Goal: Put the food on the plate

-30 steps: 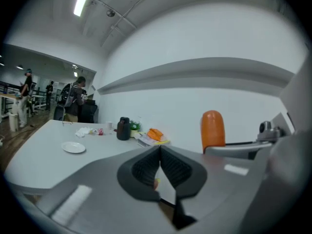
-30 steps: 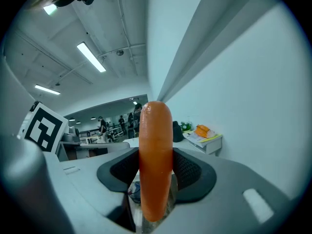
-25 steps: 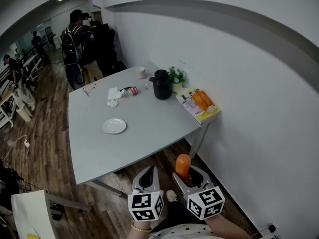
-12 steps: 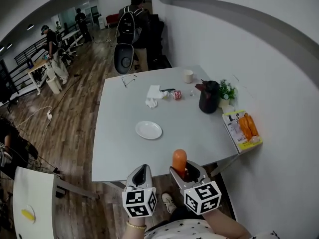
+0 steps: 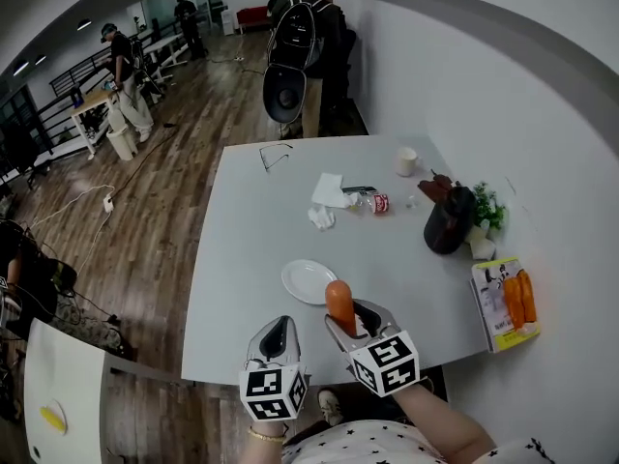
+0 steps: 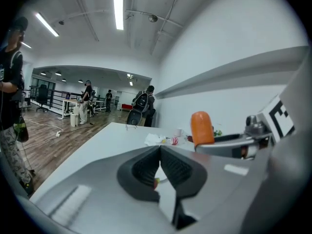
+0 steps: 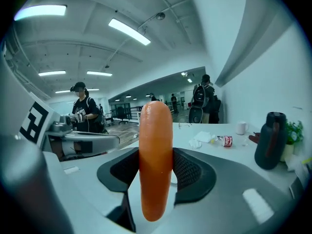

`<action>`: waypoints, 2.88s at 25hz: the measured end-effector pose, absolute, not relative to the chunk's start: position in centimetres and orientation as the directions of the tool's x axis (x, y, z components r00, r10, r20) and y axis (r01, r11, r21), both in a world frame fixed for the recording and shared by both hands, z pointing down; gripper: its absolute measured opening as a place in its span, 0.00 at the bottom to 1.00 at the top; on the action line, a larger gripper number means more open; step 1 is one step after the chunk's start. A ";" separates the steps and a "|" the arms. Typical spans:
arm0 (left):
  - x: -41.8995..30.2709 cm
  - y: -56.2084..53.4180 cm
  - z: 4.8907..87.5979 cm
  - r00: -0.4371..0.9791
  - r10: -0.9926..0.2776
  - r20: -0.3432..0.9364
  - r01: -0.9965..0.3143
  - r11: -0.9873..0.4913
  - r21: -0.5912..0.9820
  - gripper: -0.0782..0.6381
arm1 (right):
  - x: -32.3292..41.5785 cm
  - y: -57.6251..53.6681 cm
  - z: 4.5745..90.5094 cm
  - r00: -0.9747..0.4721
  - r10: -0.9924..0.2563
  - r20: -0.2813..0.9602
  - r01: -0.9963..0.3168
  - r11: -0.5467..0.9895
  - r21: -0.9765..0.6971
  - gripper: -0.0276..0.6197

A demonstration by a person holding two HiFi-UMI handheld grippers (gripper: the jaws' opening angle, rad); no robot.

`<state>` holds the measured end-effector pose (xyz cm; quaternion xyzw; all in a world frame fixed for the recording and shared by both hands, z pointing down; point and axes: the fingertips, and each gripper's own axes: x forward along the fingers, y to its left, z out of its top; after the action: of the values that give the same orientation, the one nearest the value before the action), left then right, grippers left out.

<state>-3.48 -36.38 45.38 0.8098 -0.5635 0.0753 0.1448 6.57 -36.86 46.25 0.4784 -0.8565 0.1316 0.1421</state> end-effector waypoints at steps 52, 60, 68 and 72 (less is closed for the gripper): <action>-4.0 -44.3 48.7 0.306 -0.886 0.347 -0.949 -0.254 0.188 0.12 | 1.6 -44.2 49.5 -0.608 -0.679 0.411 -0.784 0.595 -0.176 0.04; -3.6 -43.0 48.3 0.316 -0.885 0.340 -0.946 -0.267 0.185 0.12 | 1.4 -42.8 48.5 -0.613 -0.693 0.380 -0.781 0.606 -0.154 0.04; -4.4 -42.8 47.4 0.300 -0.895 0.329 -0.951 -0.256 0.172 0.12 | 1.0 -42.5 48.1 -0.615 -0.698 0.366 -0.781 0.604 -0.158 0.04; -4.4 -42.5 47.3 0.300 -0.895 0.331 -0.952 -0.257 0.169 0.12 | 1.1 -42.5 48.3 -0.609 -0.701 0.370 -0.785 0.599 -0.157 0.04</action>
<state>-4.40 -42.53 47.33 0.7882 -0.5856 0.0840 0.1695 1.11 -42.48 48.27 0.4204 -0.8838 0.1537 0.1363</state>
